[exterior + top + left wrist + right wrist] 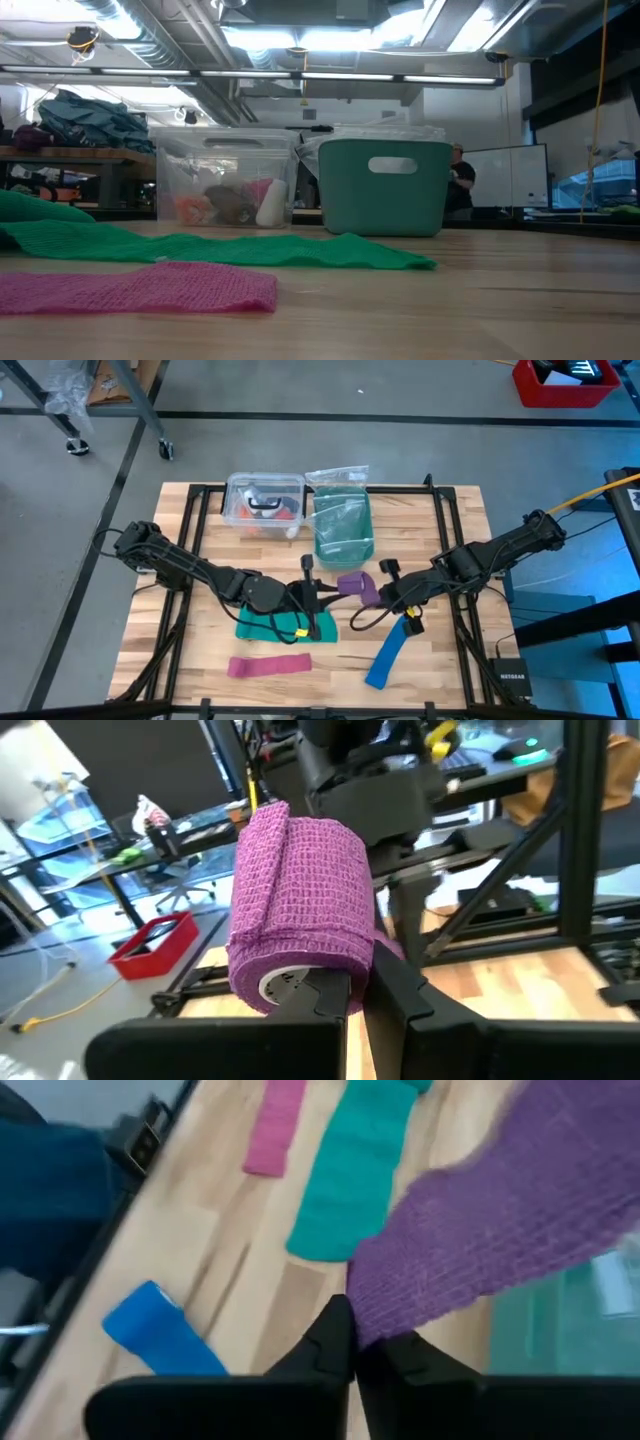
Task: Roll bandage
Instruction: Roll the purple bandage
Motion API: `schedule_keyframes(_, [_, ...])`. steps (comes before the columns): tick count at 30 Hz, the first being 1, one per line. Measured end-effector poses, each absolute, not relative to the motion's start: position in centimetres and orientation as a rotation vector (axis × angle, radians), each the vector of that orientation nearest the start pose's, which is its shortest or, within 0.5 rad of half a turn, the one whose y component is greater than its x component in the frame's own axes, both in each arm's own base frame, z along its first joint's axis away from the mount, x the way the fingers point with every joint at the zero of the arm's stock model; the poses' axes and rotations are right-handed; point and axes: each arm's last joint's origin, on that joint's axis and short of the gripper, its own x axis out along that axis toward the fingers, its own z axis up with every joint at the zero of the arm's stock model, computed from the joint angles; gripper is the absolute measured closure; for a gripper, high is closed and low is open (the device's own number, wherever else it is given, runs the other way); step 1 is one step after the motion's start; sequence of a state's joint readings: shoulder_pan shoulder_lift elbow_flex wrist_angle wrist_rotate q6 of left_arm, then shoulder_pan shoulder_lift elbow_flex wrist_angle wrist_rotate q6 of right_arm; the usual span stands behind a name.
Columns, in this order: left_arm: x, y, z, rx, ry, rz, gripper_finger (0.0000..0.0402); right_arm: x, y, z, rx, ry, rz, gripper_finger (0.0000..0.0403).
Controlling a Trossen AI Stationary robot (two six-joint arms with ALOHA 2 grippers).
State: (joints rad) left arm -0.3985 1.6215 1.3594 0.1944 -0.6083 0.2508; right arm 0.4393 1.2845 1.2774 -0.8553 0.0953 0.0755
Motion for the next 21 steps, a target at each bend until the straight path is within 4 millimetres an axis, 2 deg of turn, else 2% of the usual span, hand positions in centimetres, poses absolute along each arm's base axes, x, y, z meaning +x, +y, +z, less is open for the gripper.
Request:
schedule_keyframes(11, [35.3,-12.9,35.1,0.3,0.13,0.247,0.0399,24.7,11.6,36.2,-0.054,0.579,0.409,0.0398])
schedule_keyframes(21, [35.2,-12.9,34.0,0.243,0.223,0.245,0.04,25.5,12.0,37.9,-0.008,0.386,0.43,0.04])
